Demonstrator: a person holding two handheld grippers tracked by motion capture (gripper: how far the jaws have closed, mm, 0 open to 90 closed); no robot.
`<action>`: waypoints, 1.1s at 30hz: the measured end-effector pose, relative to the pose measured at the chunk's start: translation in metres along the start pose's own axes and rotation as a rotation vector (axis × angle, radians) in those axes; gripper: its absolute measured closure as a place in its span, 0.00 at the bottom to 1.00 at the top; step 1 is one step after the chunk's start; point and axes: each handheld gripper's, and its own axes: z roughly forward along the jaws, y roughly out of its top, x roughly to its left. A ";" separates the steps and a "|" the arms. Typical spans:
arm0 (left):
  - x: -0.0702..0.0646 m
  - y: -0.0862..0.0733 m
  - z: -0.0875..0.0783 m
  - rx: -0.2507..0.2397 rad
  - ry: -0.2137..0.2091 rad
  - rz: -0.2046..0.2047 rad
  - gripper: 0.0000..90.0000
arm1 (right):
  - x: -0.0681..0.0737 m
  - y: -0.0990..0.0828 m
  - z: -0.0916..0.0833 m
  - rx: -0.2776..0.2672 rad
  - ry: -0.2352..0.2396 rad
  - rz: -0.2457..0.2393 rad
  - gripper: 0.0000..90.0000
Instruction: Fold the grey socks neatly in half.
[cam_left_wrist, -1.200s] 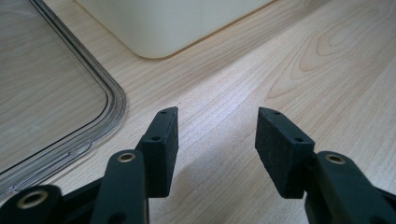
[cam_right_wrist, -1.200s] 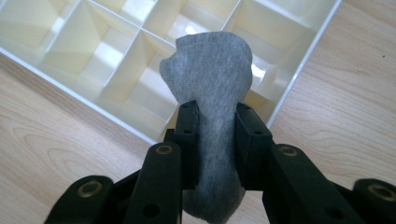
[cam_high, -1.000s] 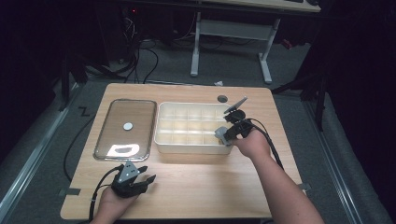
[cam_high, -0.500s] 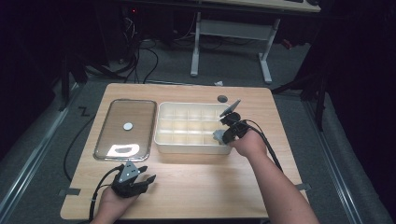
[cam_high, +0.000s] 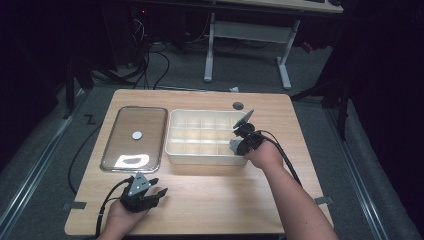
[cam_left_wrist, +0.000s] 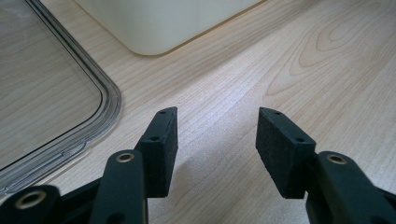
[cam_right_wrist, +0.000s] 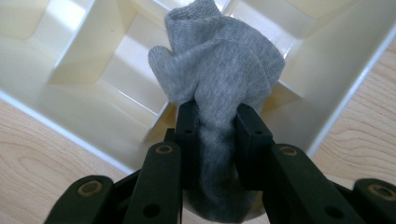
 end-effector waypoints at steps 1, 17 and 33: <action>0.000 0.000 0.000 -0.001 0.000 0.000 0.55 | 0.000 0.000 0.001 0.006 -0.002 0.003 0.82; 0.000 0.000 0.001 0.005 -0.001 0.004 0.55 | 0.003 0.004 0.019 0.060 -0.016 0.007 0.82; 0.000 -0.001 0.002 0.005 -0.001 0.003 0.55 | 0.002 0.013 -0.031 -0.031 0.034 0.014 0.79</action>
